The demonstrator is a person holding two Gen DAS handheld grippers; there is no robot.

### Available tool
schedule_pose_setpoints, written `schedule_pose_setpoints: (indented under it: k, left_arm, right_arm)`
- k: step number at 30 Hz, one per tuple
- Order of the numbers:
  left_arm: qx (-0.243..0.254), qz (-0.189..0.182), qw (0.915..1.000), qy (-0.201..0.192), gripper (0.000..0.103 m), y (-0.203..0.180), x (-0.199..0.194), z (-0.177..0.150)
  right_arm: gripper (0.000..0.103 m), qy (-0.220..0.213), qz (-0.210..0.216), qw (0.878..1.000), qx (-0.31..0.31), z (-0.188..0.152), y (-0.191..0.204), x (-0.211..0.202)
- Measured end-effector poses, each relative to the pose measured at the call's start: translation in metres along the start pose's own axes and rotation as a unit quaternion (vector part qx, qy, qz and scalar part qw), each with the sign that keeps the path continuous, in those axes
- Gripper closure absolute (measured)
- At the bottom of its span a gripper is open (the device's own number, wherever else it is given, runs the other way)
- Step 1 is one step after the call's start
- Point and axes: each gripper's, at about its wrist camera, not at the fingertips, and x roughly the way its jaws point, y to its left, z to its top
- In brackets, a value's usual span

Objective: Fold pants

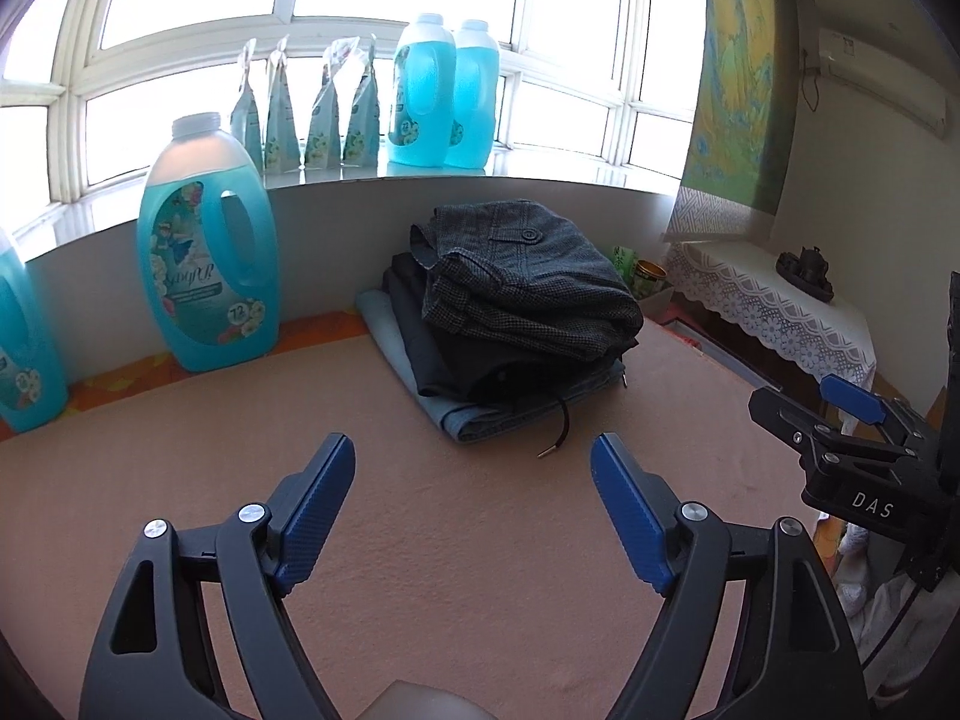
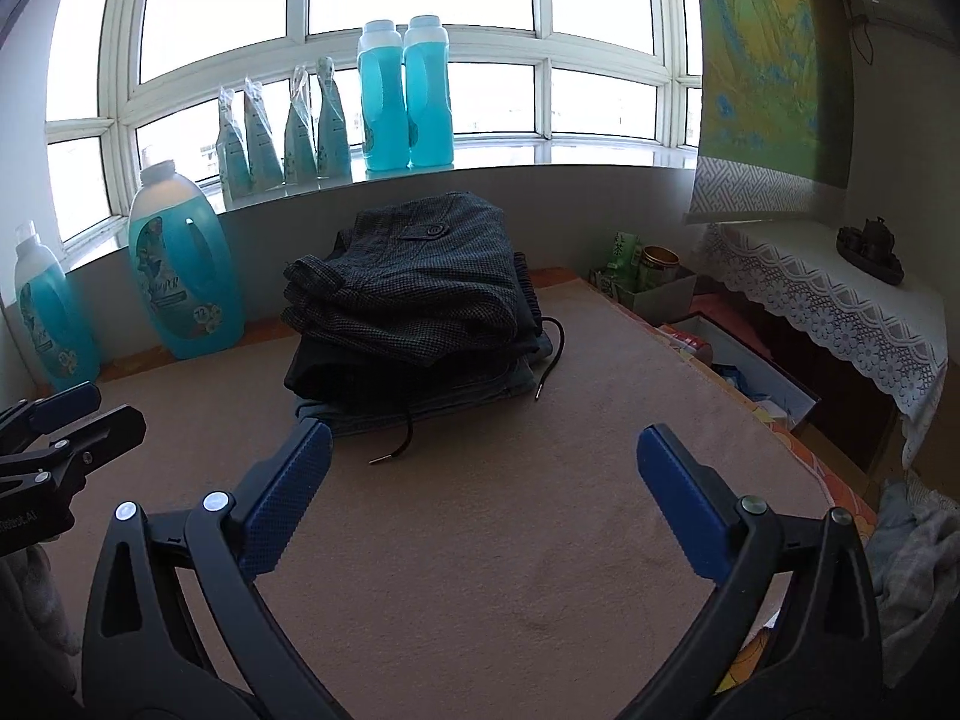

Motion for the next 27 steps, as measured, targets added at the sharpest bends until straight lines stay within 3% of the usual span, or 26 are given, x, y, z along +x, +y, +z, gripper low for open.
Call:
schedule_pose_setpoints:
  k: [27]
  left_arm:
    - [0.011, 0.029, 0.9995, -0.002, 0.019, -0.006, -0.014, -0.015]
  right_arm:
    - [0.000, -0.009, -0.001, 1.000, 0.000, -0.010, 0.017, -0.016]
